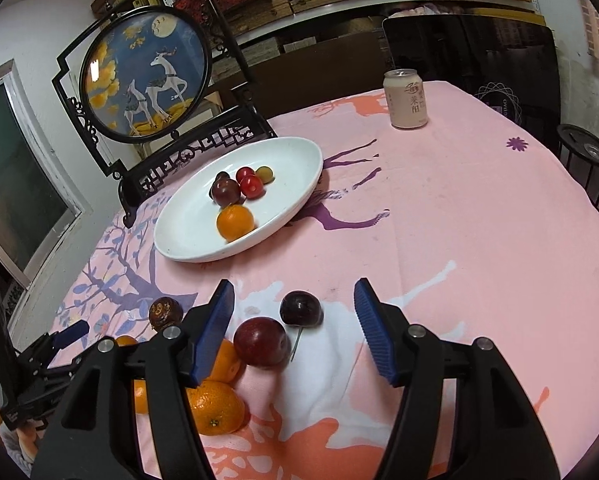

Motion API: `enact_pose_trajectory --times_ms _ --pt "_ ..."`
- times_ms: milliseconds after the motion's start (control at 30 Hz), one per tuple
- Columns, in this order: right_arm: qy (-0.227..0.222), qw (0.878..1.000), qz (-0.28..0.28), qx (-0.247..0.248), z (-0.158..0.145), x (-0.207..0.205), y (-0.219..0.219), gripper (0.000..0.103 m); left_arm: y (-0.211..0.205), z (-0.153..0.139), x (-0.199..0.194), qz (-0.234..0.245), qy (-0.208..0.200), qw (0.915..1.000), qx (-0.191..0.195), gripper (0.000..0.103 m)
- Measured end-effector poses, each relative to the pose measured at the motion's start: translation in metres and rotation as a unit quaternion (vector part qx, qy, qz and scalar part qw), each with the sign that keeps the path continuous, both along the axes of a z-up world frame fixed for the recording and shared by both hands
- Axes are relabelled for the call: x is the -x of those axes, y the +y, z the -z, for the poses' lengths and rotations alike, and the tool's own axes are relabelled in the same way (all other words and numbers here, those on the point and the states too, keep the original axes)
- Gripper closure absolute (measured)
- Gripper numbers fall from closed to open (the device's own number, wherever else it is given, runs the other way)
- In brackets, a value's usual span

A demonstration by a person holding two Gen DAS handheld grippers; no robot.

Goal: Organize fruits
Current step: 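Grasp an orange with the left tool while the right tool grasps a dark red plum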

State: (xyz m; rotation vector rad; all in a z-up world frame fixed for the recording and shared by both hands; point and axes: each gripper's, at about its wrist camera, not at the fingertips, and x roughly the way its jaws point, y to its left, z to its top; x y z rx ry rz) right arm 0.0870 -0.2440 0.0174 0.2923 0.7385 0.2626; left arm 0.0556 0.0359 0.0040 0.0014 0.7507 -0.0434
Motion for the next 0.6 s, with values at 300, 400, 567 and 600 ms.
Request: enact_pose_trajectory --times_ms 300,400,567,600 --pt "0.001 1.000 -0.004 -0.002 -0.002 0.002 0.001 0.040 -0.020 0.014 -0.005 0.040 0.030 0.9984 -0.026 0.015" --pt "0.006 1.000 -0.005 0.001 0.000 0.001 0.001 0.040 -0.021 0.017 -0.007 0.051 0.040 0.9978 -0.015 0.036" --pt "0.038 0.999 -0.004 -0.003 0.011 -0.008 -0.001 0.040 -0.021 0.020 -0.010 0.058 0.052 0.9969 -0.006 0.065" --pt "0.046 0.999 -0.003 -0.008 0.014 -0.010 -0.003 0.040 -0.022 0.020 -0.009 0.059 0.051 0.9969 -0.008 0.065"
